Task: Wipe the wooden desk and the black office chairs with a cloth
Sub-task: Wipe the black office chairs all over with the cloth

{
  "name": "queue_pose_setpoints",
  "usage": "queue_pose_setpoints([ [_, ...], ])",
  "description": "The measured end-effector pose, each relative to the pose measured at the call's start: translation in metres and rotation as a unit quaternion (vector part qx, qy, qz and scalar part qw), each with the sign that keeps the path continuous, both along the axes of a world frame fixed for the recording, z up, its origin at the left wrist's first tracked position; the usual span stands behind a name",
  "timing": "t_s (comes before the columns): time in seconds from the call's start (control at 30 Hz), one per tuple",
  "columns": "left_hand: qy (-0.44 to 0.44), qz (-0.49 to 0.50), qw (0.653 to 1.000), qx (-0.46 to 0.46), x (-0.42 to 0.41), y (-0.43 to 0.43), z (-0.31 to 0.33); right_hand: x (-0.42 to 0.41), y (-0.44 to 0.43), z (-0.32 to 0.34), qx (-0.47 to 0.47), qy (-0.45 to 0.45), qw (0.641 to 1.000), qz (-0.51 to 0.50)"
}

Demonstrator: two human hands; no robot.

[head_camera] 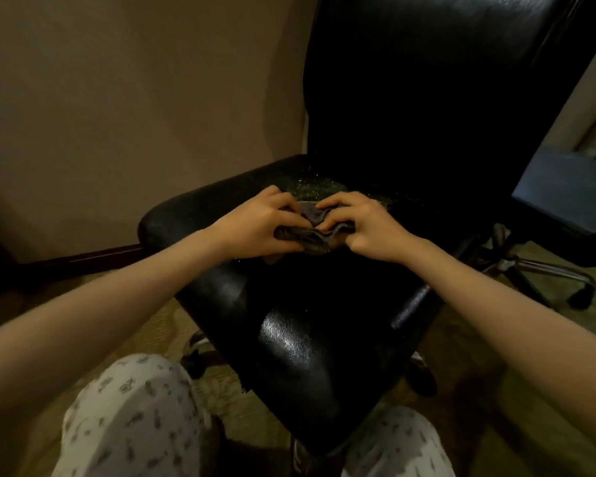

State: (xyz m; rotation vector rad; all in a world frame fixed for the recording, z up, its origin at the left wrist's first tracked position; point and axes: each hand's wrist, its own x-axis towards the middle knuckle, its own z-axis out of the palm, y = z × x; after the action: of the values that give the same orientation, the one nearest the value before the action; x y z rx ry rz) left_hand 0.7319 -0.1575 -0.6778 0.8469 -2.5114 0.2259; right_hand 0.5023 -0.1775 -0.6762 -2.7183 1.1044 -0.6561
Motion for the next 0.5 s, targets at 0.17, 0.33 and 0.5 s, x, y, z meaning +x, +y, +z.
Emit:
queue_pose_setpoints([
  [0.17,-0.002,-0.081,0.997,0.015,-0.011,0.071,-0.021,-0.026,0.067,-0.018,0.012,-0.011,0.993,0.12],
  [0.33,-0.028,-0.092,0.995,0.005,-0.014,0.066,-0.045,-0.027,0.063,-0.044,0.016,0.014,0.993,0.12],
  [0.5,-0.055,0.02,0.998,-0.038,-0.01,-0.002,-0.041,-0.002,0.001,-0.044,0.0,0.027,1.0,-0.006],
])
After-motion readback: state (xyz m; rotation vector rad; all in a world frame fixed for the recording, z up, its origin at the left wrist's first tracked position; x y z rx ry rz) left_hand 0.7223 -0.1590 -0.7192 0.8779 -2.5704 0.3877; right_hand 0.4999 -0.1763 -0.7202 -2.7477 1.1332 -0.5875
